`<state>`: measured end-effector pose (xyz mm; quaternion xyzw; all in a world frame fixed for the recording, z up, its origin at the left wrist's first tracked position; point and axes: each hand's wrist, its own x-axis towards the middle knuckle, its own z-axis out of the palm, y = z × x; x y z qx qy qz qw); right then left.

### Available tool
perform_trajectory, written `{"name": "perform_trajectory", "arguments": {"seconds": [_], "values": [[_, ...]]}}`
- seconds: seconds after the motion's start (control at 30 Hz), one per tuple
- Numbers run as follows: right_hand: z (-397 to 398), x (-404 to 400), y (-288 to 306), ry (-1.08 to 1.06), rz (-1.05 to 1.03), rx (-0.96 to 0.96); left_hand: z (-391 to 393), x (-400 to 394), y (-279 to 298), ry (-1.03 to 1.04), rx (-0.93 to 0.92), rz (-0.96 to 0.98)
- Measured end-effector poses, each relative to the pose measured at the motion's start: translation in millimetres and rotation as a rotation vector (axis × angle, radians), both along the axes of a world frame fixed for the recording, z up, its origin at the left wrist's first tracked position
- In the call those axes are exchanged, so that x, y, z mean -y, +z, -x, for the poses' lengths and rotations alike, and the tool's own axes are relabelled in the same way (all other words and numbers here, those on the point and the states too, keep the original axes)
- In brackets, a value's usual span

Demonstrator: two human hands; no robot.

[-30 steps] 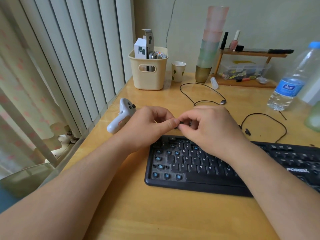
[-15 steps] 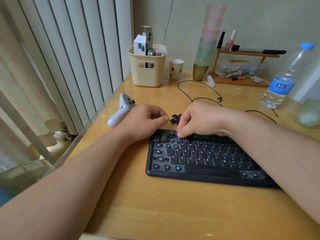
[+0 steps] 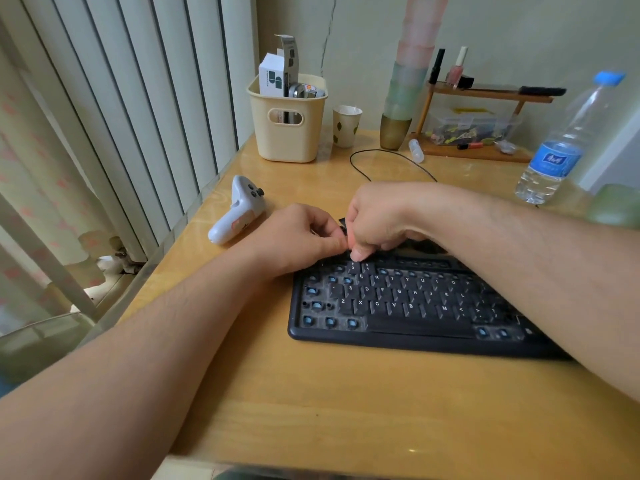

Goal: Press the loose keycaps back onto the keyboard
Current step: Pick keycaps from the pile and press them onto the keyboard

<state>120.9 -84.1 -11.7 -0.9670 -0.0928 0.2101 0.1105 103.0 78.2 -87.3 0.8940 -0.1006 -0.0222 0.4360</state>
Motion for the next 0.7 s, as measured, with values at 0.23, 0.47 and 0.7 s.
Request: {"name": "perform_trajectory", "arguments": {"seconds": [0.23,0.47,0.7], "values": [[-13.9,-14.3,-12.0,-0.054,0.035,-0.116,1.2,3.6,1.7,0.007,-0.055,0.018],[-21.3,37.0,7.4,-0.043,-0.235,0.052,1.7,2.9,1.9,0.03,-0.07,0.072],[-11.3,70.5,-28.6,0.126,-0.141,0.33,-3.9,8.8,-1.0,0.028,-0.045,-0.119]]}}
